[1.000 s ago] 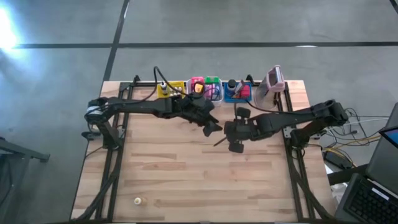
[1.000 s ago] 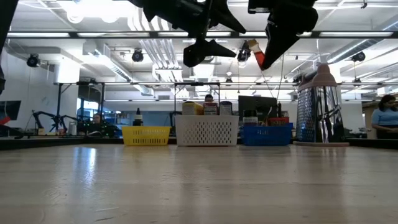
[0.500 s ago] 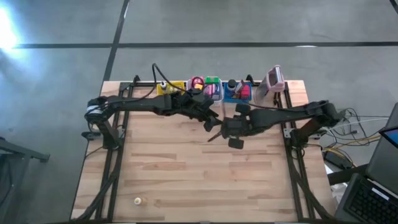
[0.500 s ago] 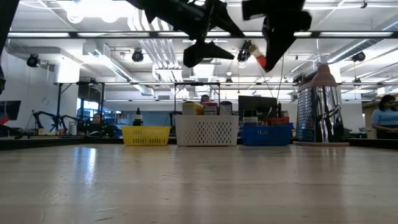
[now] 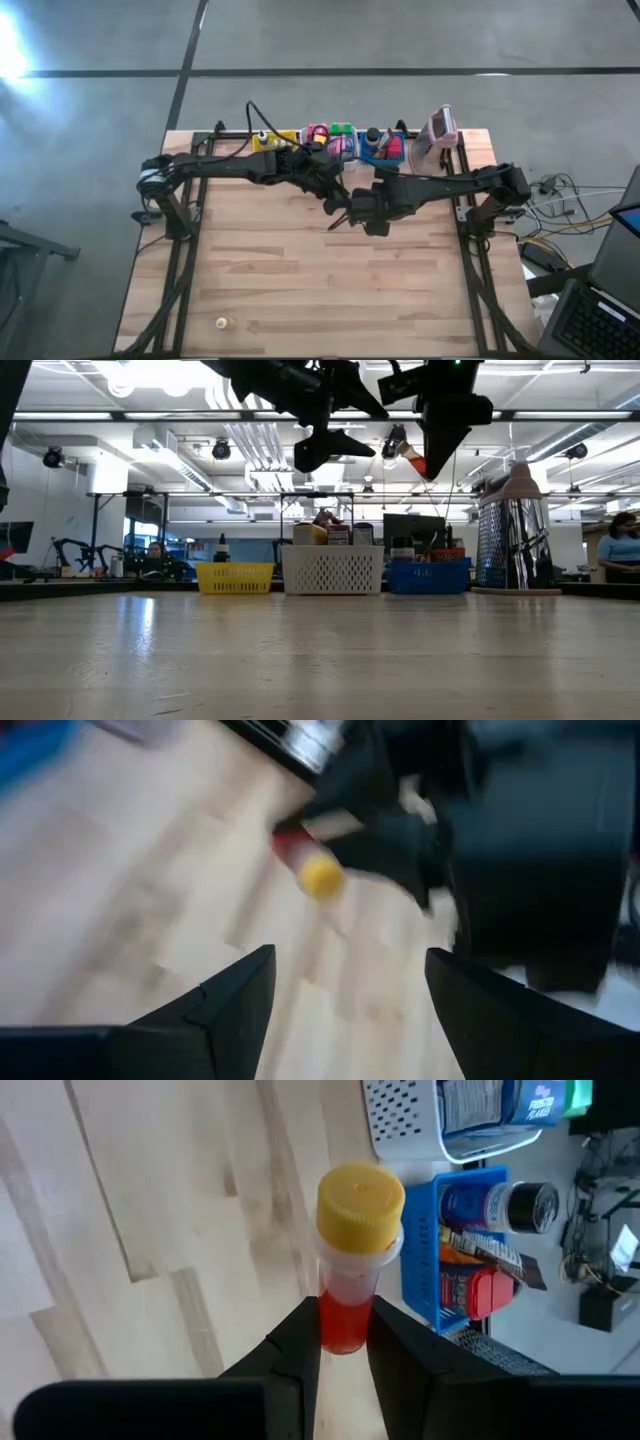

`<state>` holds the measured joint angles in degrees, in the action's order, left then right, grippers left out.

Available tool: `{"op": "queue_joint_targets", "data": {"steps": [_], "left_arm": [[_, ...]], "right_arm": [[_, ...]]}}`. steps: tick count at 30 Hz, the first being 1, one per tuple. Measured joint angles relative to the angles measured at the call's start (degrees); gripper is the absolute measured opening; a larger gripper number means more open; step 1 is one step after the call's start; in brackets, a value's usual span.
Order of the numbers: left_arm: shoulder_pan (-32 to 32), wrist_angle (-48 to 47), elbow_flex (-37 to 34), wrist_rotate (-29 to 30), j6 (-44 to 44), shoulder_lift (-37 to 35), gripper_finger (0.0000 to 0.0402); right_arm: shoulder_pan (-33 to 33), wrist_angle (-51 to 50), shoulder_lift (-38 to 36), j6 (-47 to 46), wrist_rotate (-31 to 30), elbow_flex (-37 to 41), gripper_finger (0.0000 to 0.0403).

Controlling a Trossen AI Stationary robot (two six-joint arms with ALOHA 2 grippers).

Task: Pick & Place Kitchen Items
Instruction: Put the yellow food coloring bottle into the yellow basket

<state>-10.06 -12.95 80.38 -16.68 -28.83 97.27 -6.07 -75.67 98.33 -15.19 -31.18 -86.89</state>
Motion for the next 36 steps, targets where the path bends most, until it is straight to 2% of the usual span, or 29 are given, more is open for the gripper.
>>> {"op": "queue_joint_targets", "data": {"steps": [3, 7, 12, 20, 29, 32, 36], "left_arm": [[-0.2, -0.6, -0.1, -5.9, 3.8, 0.4, 0.0263], [0.0, -1.4, -0.1, -6.4, 15.2, 0.5, 0.0263], [0.0, -1.4, 0.2, -5.4, 24.0, 0.4, 0.0263], [0.8, -1.1, 3.9, -4.5, 36.7, 0.3, 0.0263], [2.5, -4.6, 5.5, -3.3, 38.8, 0.6, 0.0263], [3.7, -4.6, 5.7, 0.6, 41.4, 0.6, 0.0263], [4.9, -5.0, 6.6, 1.4, 43.6, 0.8, 0.0263]], "right_arm": [[0.0, 1.4, -1.3, 0.9, 2.6, 0.0, 0.0072], [0.1, 6.4, -3.9, 3.6, 10.9, 0.0, 0.0086], [0.1, 9.9, -6.7, 4.3, 20.3, 0.0, 0.0085], [0.2, 10.0, -7.3, 3.5, 21.0, -0.1, 0.0067], [0.1, 10.0, -7.2, 3.4, 20.8, 0.0, 0.0089], [0.1, 10.1, -7.2, 3.4, 20.8, 0.0, 0.0083], [0.1, 10.1, -7.2, 3.5, 20.7, 0.0, 0.0071]]}}
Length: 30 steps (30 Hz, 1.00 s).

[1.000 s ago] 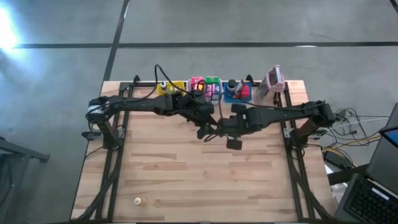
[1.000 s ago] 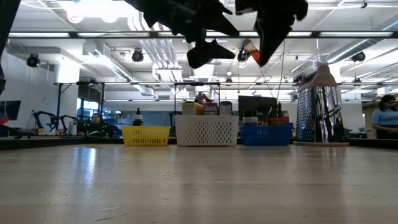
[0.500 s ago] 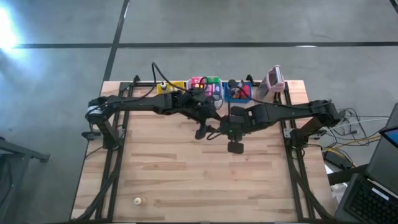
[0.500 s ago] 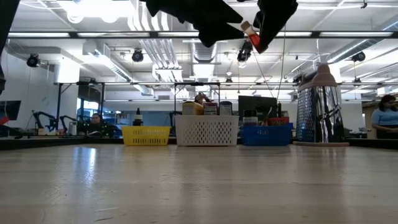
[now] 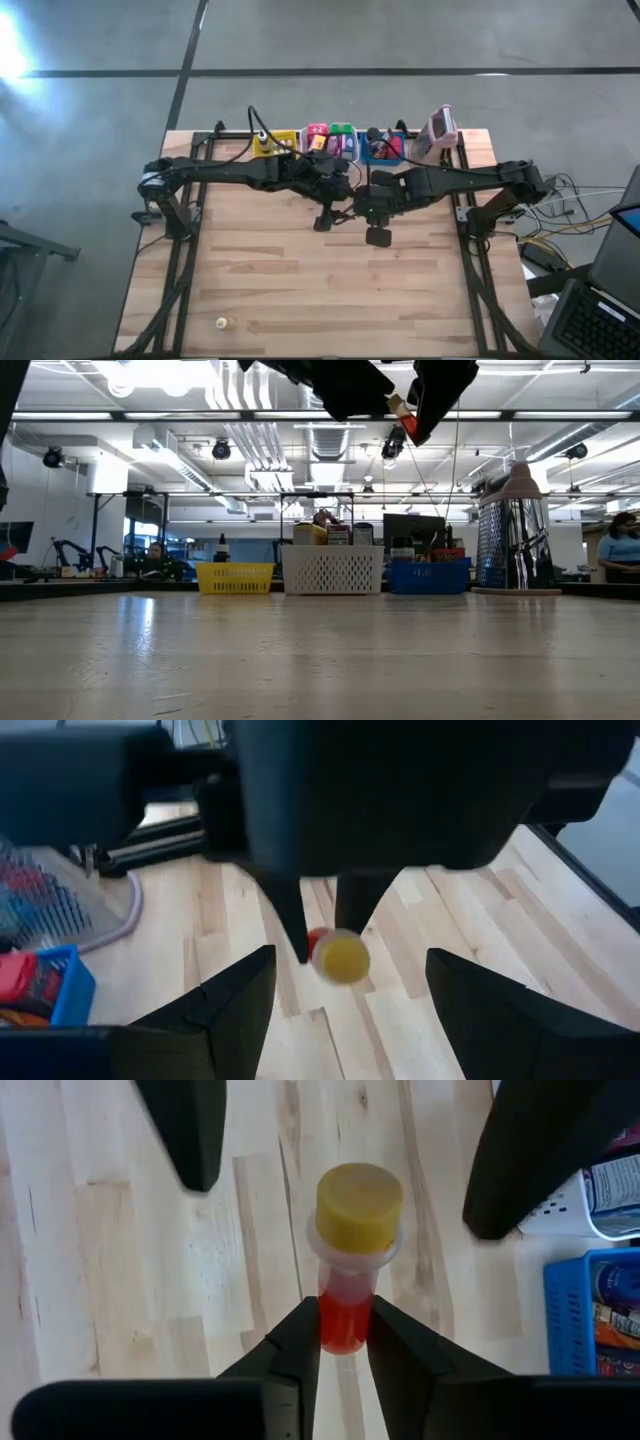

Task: Pick & Place Kitchen Items
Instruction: Put the yellow food coloring bottle into the yellow basket

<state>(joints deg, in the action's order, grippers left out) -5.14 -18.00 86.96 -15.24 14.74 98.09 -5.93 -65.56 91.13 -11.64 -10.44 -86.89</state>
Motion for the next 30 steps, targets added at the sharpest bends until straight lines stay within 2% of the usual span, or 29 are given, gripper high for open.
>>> {"op": "queue_joint_targets", "data": {"steps": [13, 23, 30], "left_arm": [[0.5, 0.1, 0.5, 0.5, 0.9, 0.6, 0.026], [0.6, 0.8, 0.5, 0.5, 0.8, 0.6, 0.0189], [0.6, 0.3, 0.1, 0.4, 0.6, 0.6, 0.0159]], "right_arm": [[0.0, 0.6, 0.0, -0.1, -0.2, 0.0, 0.0089], [0.0, 0.8, 0.0, 0.1, -0.2, 0.0, 0.0066], [0.0, 0.8, 0.0, 0.1, -0.1, 0.0, 0.0085]]}}
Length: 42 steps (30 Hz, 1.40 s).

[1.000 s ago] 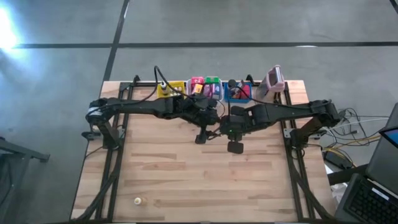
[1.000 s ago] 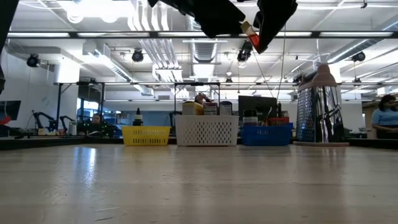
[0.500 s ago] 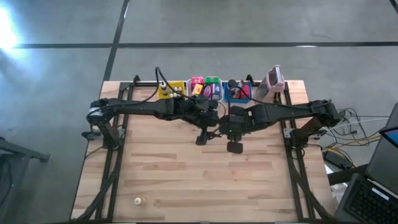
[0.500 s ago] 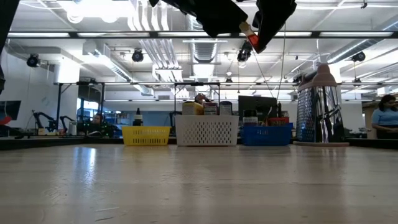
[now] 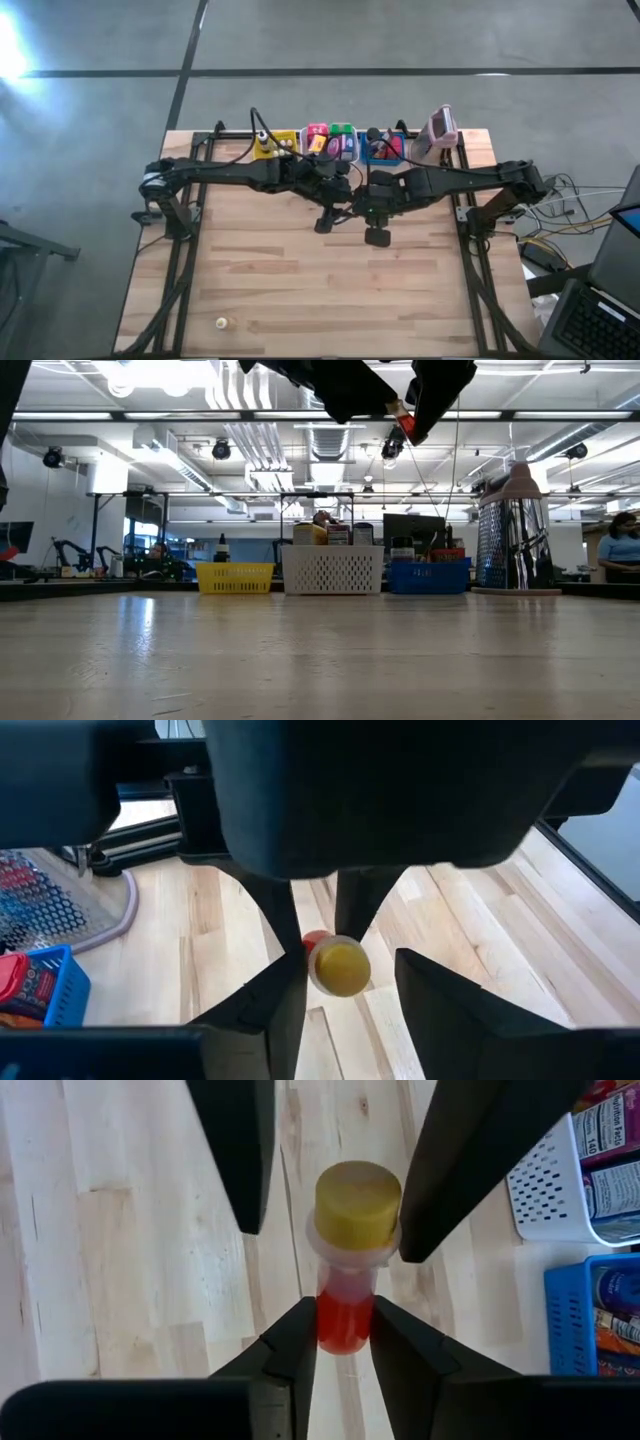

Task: Pick & Place Kitchen Items
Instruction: Put the yellow food coloring bottle into the yellow basket

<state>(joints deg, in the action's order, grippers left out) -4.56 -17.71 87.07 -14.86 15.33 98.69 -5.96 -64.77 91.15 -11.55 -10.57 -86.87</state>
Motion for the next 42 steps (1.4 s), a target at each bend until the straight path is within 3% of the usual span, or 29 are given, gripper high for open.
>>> {"op": "queue_joint_targets", "data": {"steps": [11, 22, 32, 42], "left_arm": [[0.0, 0.2, 0.0, 1.8, -0.3, 0.0, 0.0138], [0.0, 1.0, -0.1, 2.0, -0.3, 0.0, 0.0099], [0.0, 1.0, -0.1, 2.1, -0.9, 0.0, 0.0093], [-1.0, -5.9, -0.1, 2.7, -1.2, -0.4, 0.0093]], "right_arm": [[0.0, 0.2, 0.0, 0.3, 0.0, 0.0, 0.0066], [0.0, 0.3, 0.0, 0.2, 0.0, 0.0, 0.0087], [0.0, 0.4, 0.0, -0.4, 0.0, 0.0, 0.0066], [0.0, 0.5, -0.3, -1.8, -1.4, 0.1, 0.0165]]}}
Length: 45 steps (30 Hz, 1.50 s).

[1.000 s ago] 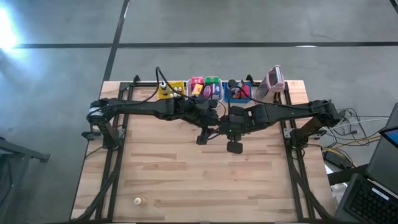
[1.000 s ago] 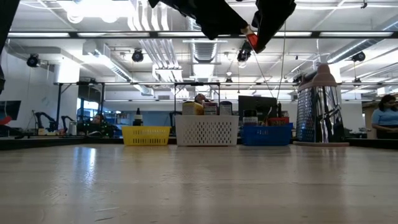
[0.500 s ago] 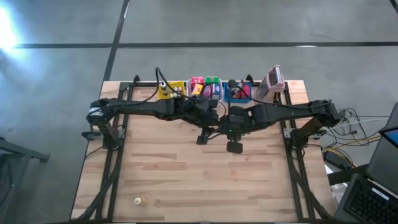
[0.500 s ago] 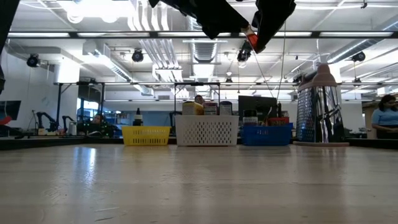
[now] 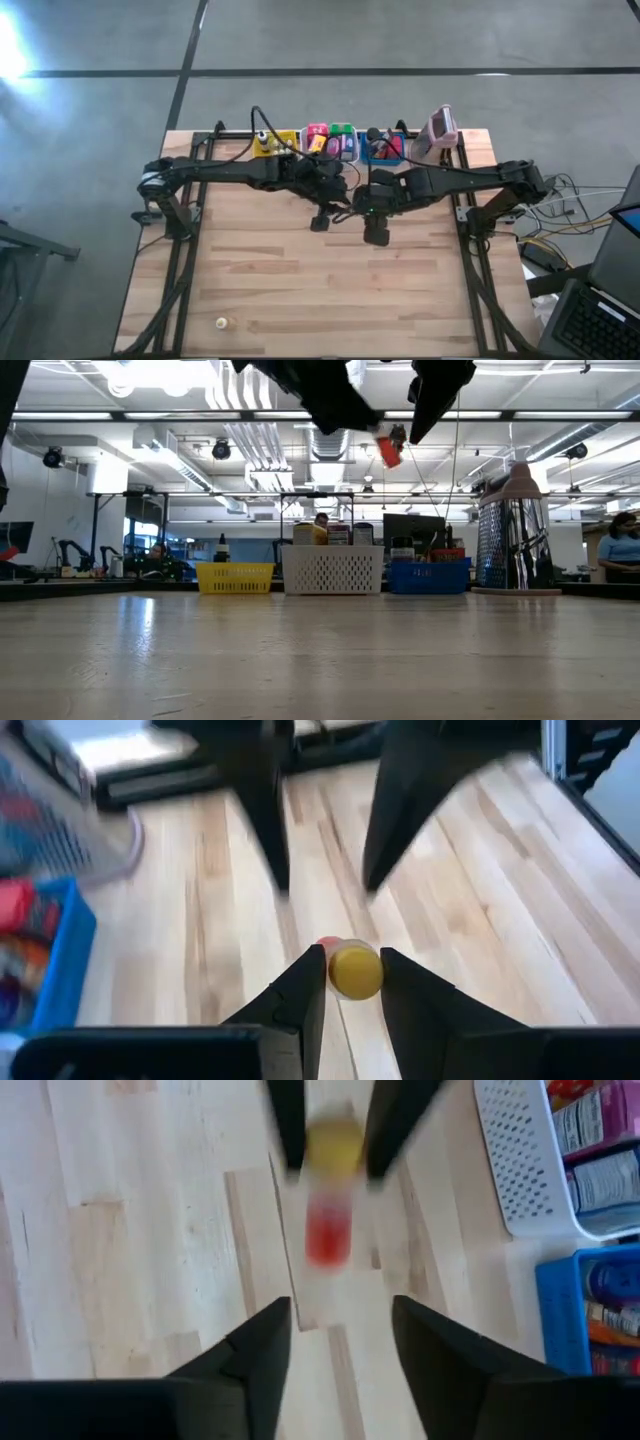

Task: Pick & Place Kitchen Items
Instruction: Put the yellow food coloring bottle into the yellow basket

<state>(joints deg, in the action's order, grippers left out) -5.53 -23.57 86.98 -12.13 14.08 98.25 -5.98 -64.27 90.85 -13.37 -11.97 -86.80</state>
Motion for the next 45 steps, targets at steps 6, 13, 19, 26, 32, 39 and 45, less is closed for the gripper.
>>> {"op": "queue_joint_targets", "data": {"steps": [6, 13, 19, 26, 32, 39, 45], "left_arm": [[-3.2, -14.0, -0.4, 0.8, -3.1, -2.5, 0.0092], [-8.8, -16.5, -8.9, 4.6, -5.1, -10.9, 0.0092], [-17.1, -16.6, -13.8, 6.0, -4.9, -19.1, 0.0092], [-29.8, -15.5, -18.6, 6.5, -3.3, -23.6, 0.0092], [-36.0, -12.8, -23.5, 6.1, -2.1, -23.3, 0.0092], [-38.4, -9.2, -27.0, 6.2, -1.0, -23.3, 0.0092], [-39.7, -4.4, -28.1, 6.5, -0.5, -21.3, 0.0092]], "right_arm": [[-0.2, -5.3, -2.7, -5.9, -0.2, 2.1, 0.0212], [-0.5, -0.3, -14.3, -13.8, -1.7, 18.7, 0.0218], [-0.4, 16.2, -27.6, -18.6, -2.7, 35.9, 0.0196], [0.2, 35.1, -36.4, -18.8, -9.5, 50.0, 0.0168], [1.2, 37.1, -38.2, -20.7, -14.0, 55.3, 0.0148], [1.6, 38.2, -38.3, -22.3, -15.2, 56.9, 0.0126], [2.5, 38.9, -38.3, -22.5, -15.2, 57.0, 0.0113]]}}
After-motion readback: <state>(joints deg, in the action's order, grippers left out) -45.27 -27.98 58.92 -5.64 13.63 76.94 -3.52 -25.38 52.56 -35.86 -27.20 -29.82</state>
